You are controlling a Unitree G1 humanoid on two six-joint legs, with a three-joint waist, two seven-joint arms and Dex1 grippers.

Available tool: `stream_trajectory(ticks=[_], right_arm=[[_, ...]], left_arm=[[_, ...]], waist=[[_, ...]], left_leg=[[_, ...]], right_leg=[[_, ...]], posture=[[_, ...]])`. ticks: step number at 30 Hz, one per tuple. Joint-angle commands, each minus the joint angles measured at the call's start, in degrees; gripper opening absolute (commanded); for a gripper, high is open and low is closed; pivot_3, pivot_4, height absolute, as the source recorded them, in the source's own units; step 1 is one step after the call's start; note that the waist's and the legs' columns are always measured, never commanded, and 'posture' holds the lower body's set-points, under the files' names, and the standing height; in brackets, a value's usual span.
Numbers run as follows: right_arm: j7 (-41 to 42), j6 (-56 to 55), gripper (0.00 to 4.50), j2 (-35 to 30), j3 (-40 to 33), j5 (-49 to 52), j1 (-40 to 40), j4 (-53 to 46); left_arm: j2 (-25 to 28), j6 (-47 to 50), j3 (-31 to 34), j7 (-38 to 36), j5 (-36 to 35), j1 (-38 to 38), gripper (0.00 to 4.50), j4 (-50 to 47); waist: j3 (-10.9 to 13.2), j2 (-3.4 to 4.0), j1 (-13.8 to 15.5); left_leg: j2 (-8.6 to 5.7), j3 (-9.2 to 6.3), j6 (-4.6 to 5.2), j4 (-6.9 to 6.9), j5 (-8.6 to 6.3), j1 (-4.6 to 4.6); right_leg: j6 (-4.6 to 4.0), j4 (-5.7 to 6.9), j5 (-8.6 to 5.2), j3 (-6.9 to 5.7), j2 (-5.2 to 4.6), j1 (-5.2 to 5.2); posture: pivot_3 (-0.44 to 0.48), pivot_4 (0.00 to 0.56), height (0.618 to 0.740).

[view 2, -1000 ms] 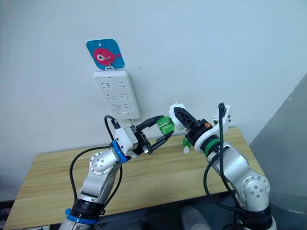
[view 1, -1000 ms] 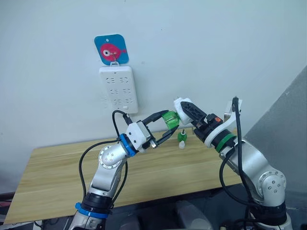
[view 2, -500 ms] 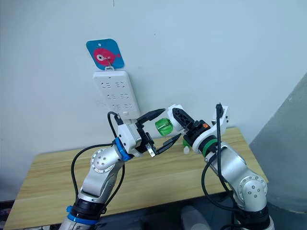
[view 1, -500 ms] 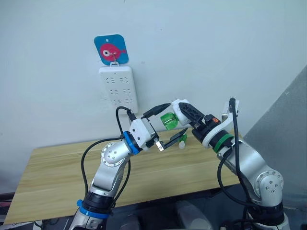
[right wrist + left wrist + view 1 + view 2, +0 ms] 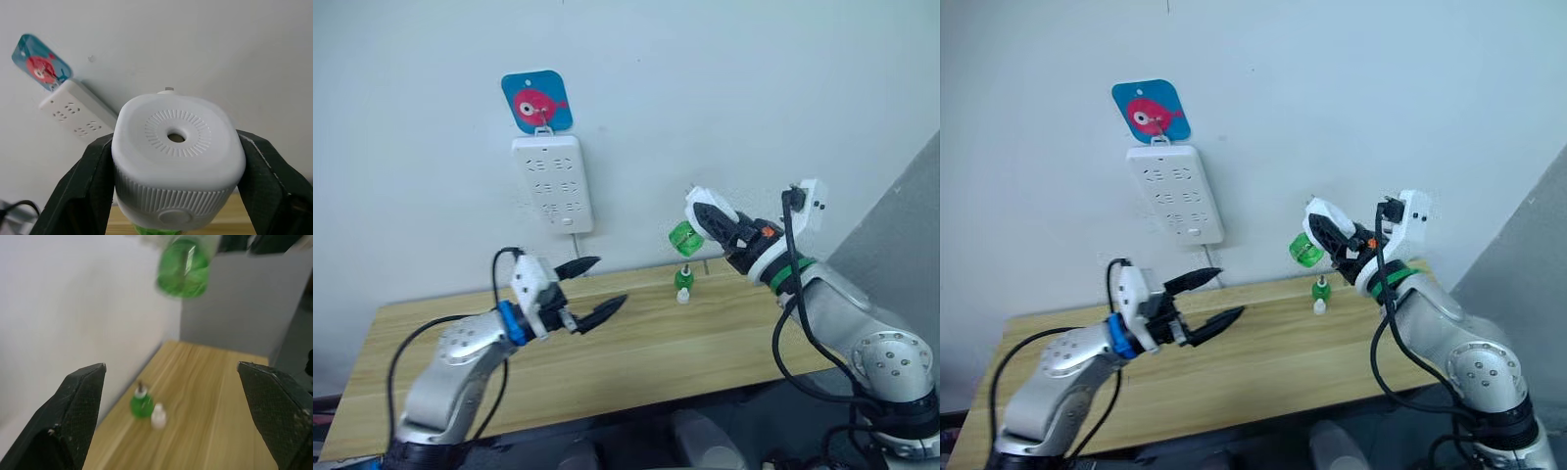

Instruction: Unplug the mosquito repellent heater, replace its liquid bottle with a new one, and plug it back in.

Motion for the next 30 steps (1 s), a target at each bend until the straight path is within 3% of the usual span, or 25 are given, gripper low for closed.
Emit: stream_trajectory(ticks=[1, 7, 16, 30], right_arm=[[5.43, 1.66, 3.07, -1.82, -0.23, -5.38, -2.29, -3.27], [9.83, 4.54, 3.07, -1.5, 0.86, -9.99, -3.79, -4.87], [18.54, 8.94, 3.06, -3.5, 2.0, -14.97, -4.65, -7.18], [25.87, 12.55, 3.05, -3.19, 2.75, -21.62, -3.96, -9.28]], left_arm=[[2.38, 2.62, 9.0, 1.27, -3.64, -0.63, 4.5, 2.66], [6.09, 3.61, 13.4, -0.6, -2.71, -5.32, 4.5, 11.6], [11.74, 8.21, 9.66, -10.89, -1.74, -17.93, 4.5, 26.82], [8.69, 9.05, 4.96, -13.28, 2.74, -32.65, 4.5, 38.27]], waist=[[0.0, 0.0, 0.09], [0.0, -0.01, 0.73], [0.0, -0.01, 1.49], [-0.01, -0.05, 1.44]], left_leg=[[0.0, 0.01, 0.0, 0.0, 0.0, 0.0], [-0.03, 0.01, 0.0, 0.0, 0.0, -0.01], [-0.04, 0.02, 0.0, 0.0, 0.0, -0.03], [-0.05, -0.03, -0.01, 0.03, 0.0, -0.06]], right_leg=[[0.0, 0.0, 0.0, 0.0, 0.0, 0.0], [0.01, -0.01, 0.0, 0.0, -0.03, 0.0], [0.0, 0.02, 0.01, -0.04, -0.02, -0.04], [-0.01, 0.05, 0.01, -0.09, -0.03, -0.05]], posture=[[-0.226, 0.077, 0.74], [-0.207, 0.074, 0.74], [-0.214, 0.074, 0.74], [-0.228, 0.08, 0.74]])
